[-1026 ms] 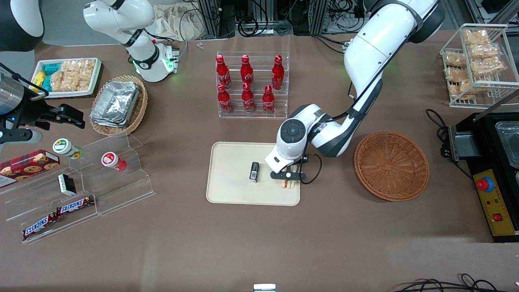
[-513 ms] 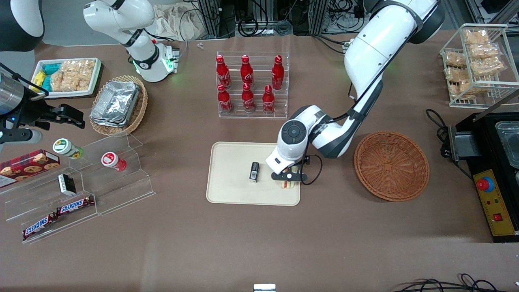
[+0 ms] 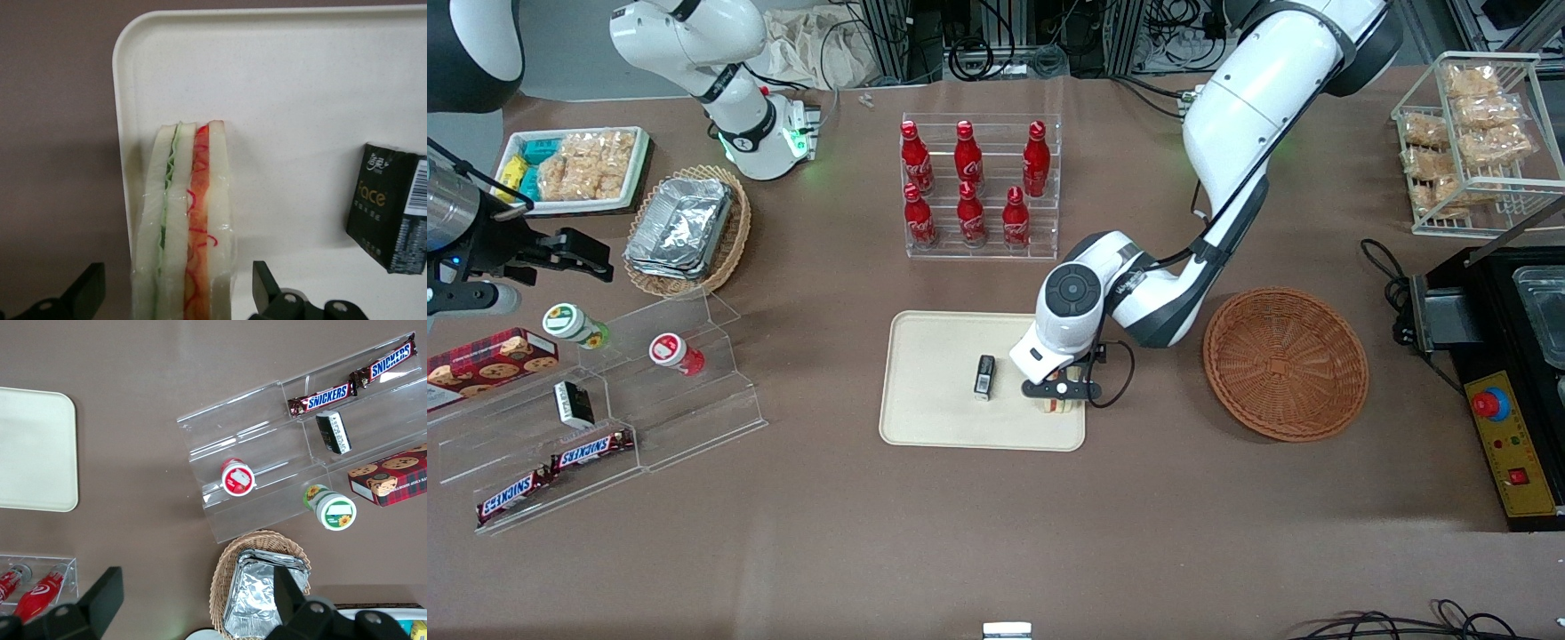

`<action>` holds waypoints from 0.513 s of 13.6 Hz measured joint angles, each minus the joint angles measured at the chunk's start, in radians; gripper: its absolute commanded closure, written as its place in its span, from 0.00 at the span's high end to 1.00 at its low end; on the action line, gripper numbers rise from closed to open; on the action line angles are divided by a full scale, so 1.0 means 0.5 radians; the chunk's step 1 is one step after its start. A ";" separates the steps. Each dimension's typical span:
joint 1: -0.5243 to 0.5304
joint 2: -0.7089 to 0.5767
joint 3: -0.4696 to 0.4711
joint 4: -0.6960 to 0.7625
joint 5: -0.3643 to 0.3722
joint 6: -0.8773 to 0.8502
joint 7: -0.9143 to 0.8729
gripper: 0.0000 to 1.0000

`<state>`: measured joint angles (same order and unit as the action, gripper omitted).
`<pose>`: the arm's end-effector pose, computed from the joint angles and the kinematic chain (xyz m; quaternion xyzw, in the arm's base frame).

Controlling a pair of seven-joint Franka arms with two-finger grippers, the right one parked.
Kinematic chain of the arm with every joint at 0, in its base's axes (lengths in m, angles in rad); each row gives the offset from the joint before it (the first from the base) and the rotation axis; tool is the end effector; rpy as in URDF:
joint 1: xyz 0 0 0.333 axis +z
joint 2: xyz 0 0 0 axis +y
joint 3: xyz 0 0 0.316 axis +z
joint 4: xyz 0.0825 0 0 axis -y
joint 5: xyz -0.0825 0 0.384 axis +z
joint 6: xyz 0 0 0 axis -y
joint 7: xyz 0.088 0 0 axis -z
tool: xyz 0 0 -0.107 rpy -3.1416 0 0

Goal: Place sandwich from basket to tray
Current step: 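Lower the sandwich onto the tray beside the black box, then open the left gripper to release the sandwich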

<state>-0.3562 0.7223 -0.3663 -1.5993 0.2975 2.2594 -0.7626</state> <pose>0.5475 -0.4267 0.2271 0.9994 -0.0338 -0.0055 0.0027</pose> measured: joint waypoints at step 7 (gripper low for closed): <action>0.001 -0.226 -0.006 0.087 -0.001 -0.049 -0.256 0.99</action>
<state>-0.3559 0.6094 -0.3693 -1.5560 0.2972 2.2347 -0.8908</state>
